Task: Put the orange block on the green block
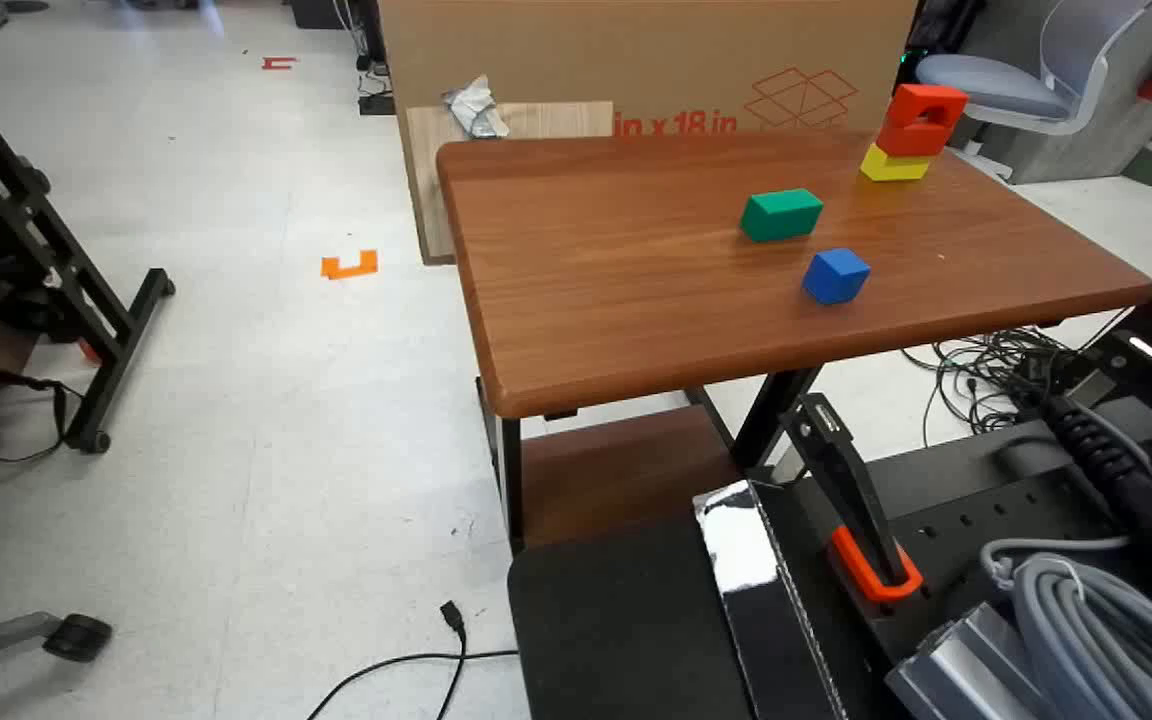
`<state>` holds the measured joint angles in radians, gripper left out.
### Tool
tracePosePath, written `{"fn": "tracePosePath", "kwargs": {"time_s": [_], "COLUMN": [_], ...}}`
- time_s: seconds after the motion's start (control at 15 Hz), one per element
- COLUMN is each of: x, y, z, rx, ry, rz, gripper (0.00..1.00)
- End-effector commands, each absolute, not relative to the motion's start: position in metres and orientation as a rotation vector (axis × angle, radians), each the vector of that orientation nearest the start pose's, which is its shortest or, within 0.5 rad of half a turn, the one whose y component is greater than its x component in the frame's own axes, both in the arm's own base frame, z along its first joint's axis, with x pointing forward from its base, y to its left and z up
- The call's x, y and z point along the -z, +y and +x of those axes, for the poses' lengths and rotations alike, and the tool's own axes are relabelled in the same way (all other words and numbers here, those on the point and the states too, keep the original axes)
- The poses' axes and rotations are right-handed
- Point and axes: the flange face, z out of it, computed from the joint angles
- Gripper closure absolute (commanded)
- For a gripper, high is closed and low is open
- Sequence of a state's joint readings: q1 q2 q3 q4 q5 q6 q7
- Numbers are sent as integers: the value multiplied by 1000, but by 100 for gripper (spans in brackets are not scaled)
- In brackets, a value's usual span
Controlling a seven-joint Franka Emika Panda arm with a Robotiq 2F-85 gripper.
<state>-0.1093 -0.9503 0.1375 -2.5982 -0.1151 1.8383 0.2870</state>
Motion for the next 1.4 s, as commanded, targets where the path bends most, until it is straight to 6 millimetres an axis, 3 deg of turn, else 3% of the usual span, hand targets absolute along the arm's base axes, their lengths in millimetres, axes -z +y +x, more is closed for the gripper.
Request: {"fn": "tracePosePath", "kwargs": {"time_s": [0.0,1.07,1.33], "x": [-548,-548,-533], "y": [6,6,3], "z": [288,288,311], "rx": [354,355,379], "ry": [472,472,491], "rz": [-3288,-3288,-3276], "gripper": [0,0,0]}}
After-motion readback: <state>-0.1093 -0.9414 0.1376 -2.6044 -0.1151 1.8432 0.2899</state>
